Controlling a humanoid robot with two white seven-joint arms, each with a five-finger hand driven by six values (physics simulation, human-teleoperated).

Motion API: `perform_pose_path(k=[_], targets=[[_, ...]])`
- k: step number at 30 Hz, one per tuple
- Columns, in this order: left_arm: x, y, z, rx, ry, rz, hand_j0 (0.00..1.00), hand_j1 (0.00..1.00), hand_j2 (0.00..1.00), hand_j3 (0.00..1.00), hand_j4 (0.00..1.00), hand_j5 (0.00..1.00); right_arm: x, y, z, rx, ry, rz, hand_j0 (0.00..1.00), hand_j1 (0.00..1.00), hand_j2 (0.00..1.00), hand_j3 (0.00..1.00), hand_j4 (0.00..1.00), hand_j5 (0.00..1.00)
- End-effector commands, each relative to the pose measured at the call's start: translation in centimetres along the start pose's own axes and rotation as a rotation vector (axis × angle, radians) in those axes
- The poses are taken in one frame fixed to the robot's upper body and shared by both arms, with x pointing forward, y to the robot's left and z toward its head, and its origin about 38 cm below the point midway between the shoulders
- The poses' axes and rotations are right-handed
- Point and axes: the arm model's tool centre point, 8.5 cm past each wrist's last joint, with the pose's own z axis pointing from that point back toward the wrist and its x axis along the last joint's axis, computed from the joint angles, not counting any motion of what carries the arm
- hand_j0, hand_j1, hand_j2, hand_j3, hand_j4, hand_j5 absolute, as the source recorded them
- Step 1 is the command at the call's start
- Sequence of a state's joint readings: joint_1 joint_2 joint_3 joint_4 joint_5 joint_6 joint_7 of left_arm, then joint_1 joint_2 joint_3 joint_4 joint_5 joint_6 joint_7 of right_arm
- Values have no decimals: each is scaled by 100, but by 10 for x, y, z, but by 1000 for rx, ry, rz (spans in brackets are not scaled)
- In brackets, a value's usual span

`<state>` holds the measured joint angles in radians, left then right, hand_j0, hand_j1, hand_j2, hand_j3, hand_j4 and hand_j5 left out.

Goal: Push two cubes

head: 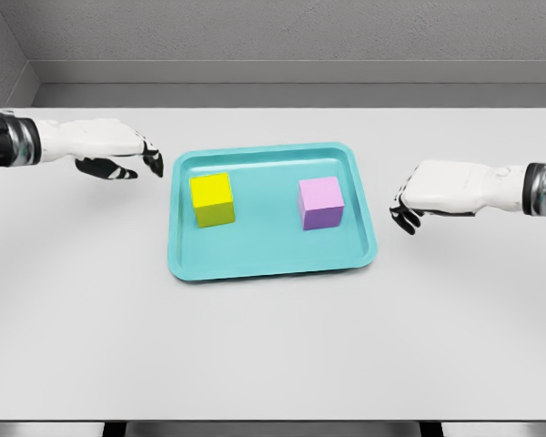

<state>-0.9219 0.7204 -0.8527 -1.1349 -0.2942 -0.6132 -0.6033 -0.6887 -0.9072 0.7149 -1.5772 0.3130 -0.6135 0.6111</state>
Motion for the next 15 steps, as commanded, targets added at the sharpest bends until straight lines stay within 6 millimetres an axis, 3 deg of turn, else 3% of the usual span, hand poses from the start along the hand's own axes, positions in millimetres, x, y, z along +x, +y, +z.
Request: perform_pose_path(k=[1, 5, 11, 15], targets=[[13, 4, -17, -8, -33, -28, 48, 48, 48, 48, 48, 48, 7, 4, -16, 3, -32, -5, 14, 14, 14, 14, 14, 14], [17, 2, -25, -30, -29, -62, 48, 48, 48, 48, 48, 48, 11, 3, -38, 17, -60, 5, 17, 17, 17, 17, 17, 17], [18, 2, -26, -31, -30, -62, 48, 48, 48, 48, 48, 48, -12, -4, -57, 14, -10, -5, 21, 21, 21, 21, 21, 21], [22, -1, -31, -43, -43, -68, 46, 46, 46, 46, 46, 46, -14, -9, -70, 19, -21, -7, 21, 21, 21, 21, 21, 21]])
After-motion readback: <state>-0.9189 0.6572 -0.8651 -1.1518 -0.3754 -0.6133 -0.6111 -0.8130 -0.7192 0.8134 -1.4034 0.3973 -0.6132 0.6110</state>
